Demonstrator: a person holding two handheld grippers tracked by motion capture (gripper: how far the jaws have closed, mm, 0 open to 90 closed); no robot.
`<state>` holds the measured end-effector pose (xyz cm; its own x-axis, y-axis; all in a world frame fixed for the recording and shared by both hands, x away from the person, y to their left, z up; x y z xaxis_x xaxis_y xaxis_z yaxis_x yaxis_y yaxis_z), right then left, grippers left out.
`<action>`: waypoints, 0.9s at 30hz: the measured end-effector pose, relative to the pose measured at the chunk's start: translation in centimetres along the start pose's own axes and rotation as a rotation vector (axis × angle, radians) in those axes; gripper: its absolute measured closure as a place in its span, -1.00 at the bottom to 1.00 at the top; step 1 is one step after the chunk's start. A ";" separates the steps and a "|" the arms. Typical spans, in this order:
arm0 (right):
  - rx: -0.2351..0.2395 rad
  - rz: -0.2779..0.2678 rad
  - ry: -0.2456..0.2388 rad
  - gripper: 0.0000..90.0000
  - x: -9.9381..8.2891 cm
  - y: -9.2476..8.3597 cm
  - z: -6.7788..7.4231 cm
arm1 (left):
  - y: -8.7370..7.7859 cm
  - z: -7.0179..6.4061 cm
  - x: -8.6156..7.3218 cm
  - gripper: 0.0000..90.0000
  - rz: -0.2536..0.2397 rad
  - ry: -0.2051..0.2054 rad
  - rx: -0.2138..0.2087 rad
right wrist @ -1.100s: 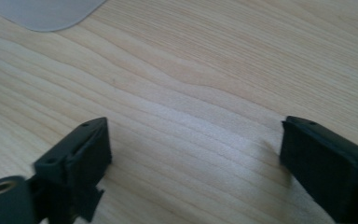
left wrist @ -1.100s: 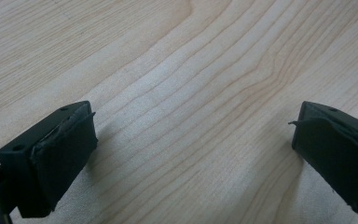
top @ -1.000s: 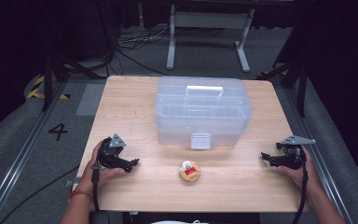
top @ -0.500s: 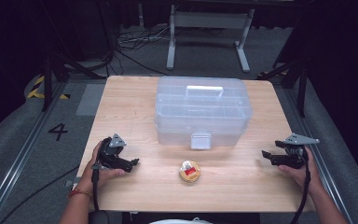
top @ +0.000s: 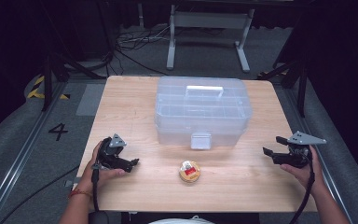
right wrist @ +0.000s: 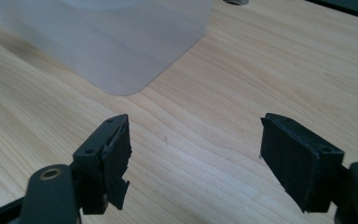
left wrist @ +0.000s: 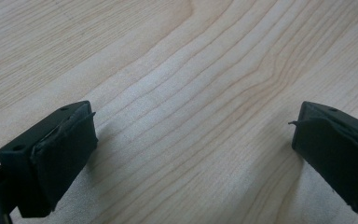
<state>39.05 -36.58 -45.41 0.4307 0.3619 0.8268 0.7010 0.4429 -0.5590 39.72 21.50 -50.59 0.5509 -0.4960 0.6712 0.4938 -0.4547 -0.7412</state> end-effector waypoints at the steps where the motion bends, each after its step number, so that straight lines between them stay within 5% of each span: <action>1: 0.002 -0.003 -0.002 -0.44 0.2 -0.2 0.1 | 0.0 0.0 0.0 -1.00 0.000 -0.001 0.000; 16: -0.012 -0.078 -0.068 -0.41 4.2 -2.7 1.4 | 0.0 -0.1 0.0 -1.00 0.002 -0.006 0.000; 27: 0.013 -0.159 -0.112 -0.39 9.5 -4.6 2.1 | 0.0 -0.1 0.0 -1.00 0.001 -0.013 0.005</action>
<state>38.68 -33.46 -35.11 0.2491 0.3754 0.8928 0.7476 0.5115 -0.4237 39.61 21.45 -50.60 0.5602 -0.4867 0.6702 0.4964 -0.4505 -0.7421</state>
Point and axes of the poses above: each handheld gripper's, and its own axes: y roughly forward along the jaws, x roughly out of its top, z roughly to its left, the point moved 3 cm from there along y, roughly forward along the jaws, and after that the axes turned 1 degree about -z, right-handed, at the moved point
